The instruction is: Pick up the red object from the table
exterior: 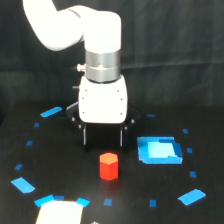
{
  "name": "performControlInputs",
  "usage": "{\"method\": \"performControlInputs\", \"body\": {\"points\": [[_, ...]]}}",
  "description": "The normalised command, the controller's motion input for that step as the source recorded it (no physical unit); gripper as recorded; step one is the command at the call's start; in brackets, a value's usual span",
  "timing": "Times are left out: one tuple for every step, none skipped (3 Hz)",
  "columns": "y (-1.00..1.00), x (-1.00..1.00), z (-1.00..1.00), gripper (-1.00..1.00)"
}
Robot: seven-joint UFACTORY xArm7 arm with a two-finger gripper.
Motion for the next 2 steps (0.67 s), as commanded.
{"method": "performControlInputs", "body": {"points": [[-1.0,0.27,-0.57,0.61],[-1.0,0.0,-0.52,0.52]]}}
